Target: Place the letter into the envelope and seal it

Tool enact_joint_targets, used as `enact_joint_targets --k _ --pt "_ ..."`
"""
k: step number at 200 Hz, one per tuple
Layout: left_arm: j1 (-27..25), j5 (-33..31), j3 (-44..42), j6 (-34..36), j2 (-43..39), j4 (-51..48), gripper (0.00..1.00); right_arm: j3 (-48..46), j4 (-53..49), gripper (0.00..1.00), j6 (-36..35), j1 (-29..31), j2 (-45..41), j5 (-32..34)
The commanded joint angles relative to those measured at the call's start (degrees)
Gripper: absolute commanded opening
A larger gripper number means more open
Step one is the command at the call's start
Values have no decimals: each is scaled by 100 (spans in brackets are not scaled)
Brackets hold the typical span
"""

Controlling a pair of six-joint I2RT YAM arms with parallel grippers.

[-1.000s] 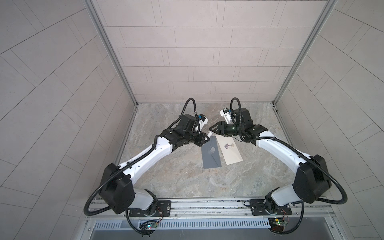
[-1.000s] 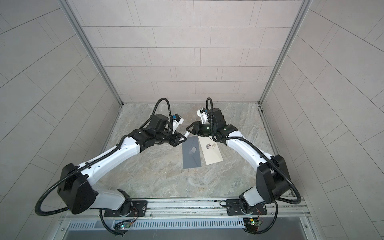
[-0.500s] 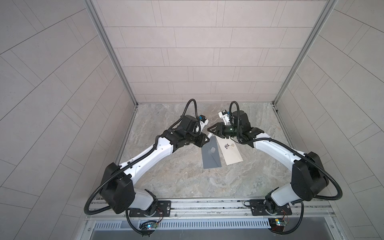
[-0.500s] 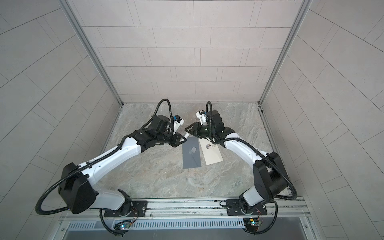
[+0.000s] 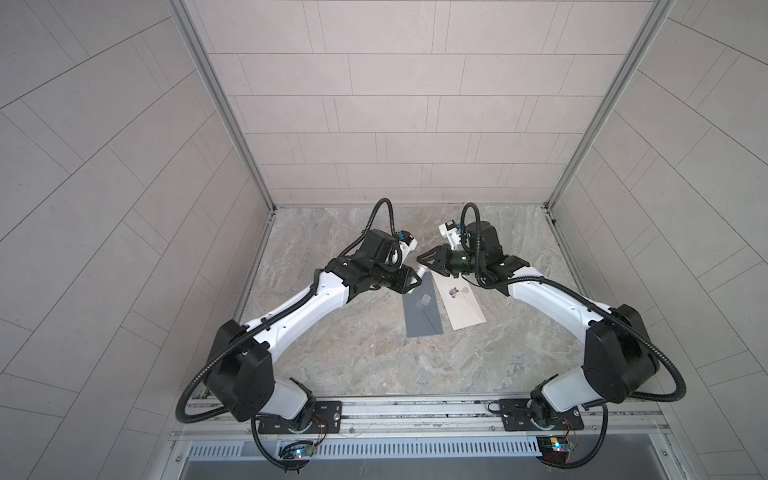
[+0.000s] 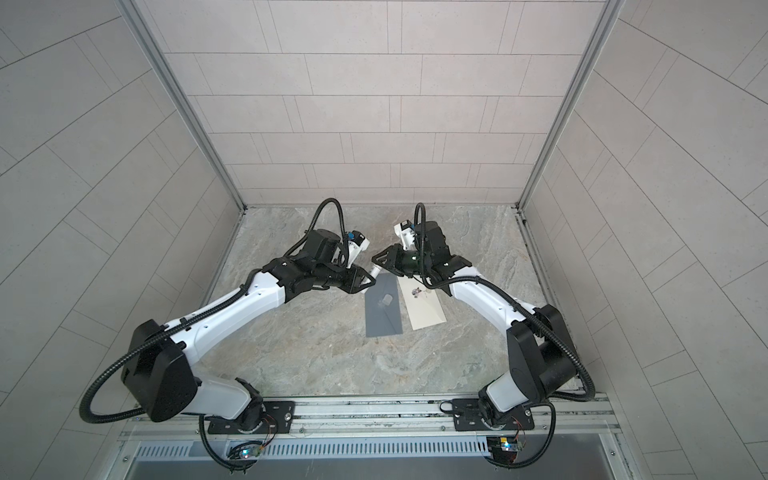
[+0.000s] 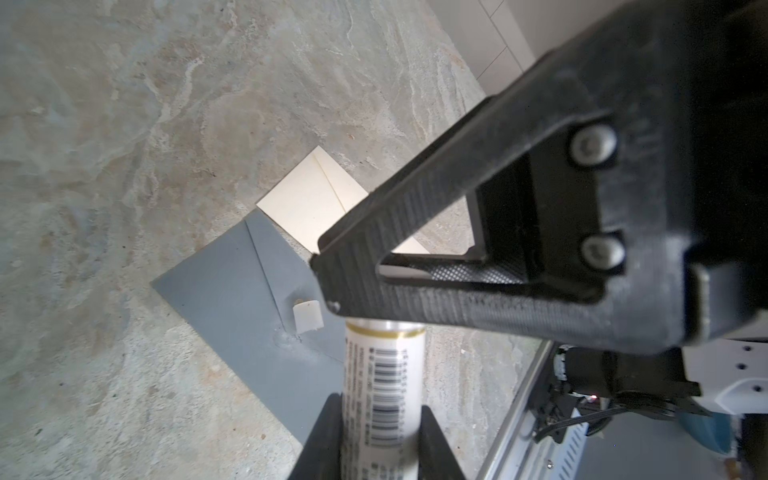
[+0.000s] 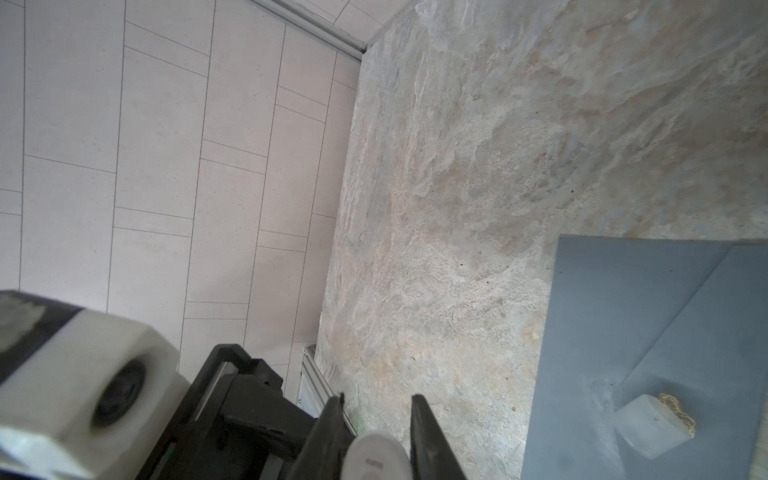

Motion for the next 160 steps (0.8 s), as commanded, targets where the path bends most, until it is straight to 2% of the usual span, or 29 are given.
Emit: enact_joint_targets --k 1,28,60,91,132,160 --pt "354 970 79 -530 -20 783 0 -66 155 0 -24 -71 -329 -453" --pt "753 2141 80 -947 -18 1187 0 -244 760 0 214 -234 -550 -1001" --pt "1028 3177 -89 -1658 -139 2168 0 -246 696 0 -177 -241 -818 -1691" --pt "1080 3644 -26 -1788 -193 2308 0 -102 -110 0 -1057 -249 -1105 -2115" --pt "1075 3979 36 -1824 -240 2332 0 356 -1835 0 -2596 -258 -1140 -2597" --pt "1071 4079 123 -1619 -266 2033 0 621 -2653 0 -3314 -284 -1075 -2742"
